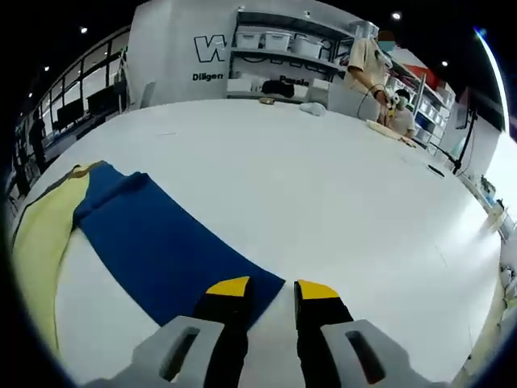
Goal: Fold the garment on the visible template until the final outline fits inside the template.
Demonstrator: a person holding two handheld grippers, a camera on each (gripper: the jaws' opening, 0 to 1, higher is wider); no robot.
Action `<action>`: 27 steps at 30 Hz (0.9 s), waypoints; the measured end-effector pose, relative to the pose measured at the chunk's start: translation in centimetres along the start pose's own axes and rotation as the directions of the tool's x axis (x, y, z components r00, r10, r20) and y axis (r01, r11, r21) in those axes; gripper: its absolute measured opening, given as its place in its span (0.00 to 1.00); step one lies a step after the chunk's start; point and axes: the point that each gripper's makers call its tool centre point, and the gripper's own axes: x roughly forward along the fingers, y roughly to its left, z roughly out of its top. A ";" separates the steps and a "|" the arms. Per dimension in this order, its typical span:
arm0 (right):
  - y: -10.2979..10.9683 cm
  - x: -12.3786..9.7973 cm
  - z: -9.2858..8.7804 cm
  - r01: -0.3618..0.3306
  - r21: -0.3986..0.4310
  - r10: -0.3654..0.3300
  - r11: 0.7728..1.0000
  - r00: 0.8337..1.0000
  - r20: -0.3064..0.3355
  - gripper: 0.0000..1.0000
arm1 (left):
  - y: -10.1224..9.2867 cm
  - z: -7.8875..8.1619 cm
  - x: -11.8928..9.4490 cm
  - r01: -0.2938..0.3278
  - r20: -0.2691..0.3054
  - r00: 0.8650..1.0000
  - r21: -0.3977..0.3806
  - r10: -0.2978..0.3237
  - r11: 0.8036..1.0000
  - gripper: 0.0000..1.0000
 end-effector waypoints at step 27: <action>2.7 -1.3 -1.5 -0.024 0.058 0.024 0.998 1.000 0.007 0.03 | 0.0 -0.5 0.0 0.011 -0.025 1.000 0.013 -0.011 1.000 0.86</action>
